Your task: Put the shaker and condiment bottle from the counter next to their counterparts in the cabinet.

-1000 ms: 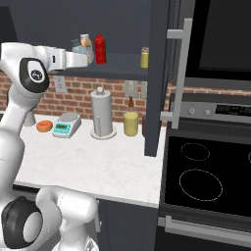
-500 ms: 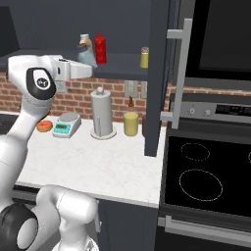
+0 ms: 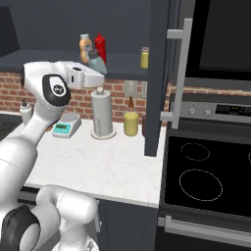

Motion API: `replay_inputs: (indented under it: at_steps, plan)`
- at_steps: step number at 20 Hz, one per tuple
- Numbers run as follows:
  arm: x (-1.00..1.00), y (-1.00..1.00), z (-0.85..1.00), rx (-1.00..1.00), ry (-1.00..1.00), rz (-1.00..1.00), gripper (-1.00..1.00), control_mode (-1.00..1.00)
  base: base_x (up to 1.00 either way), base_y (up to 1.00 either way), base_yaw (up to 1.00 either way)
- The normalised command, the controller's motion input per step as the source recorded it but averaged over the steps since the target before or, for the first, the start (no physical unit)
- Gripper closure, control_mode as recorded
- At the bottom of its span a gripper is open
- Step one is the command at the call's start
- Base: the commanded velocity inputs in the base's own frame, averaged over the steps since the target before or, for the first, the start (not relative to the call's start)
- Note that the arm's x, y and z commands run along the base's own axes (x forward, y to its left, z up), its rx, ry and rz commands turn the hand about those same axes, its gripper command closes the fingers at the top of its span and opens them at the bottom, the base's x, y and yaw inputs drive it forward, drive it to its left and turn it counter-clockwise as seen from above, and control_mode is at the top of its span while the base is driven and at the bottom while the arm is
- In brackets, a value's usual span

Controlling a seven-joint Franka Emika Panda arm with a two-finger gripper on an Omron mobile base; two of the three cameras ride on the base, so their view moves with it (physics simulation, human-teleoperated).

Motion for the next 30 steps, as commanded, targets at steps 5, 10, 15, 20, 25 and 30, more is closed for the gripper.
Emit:
replay_inputs:
  at_steps: [5, 10, 15, 20, 25, 30]
  plan:
    - [0.29, -0.05, 0.12, 0.23, 0.01, 0.0, 1.0, -1.0, 0.0, 0.0, 0.0]
    - [0.37, 0.0, 0.0, 0.13, 0.0, 0.0, 1.0, -1.0, 0.0, 0.0, 0.0]
    - [0.4, 0.0, 0.0, 0.0, 0.0, -0.01, 1.0, -1.0, 0.0, 0.0, 0.0]
    - [0.38, -0.05, -0.13, -0.03, -0.08, 0.0, 1.0, -1.0, 0.0, 0.0, 0.0]
    - [0.39, -0.09, -0.1, 0.0, -0.09, 0.0, 1.0, -1.0, 0.0, 0.0, 0.0]
    - [0.34, -0.25, -0.22, -0.01, 0.01, 0.0, 1.0, -1.0, 0.0, 0.0, 0.0]
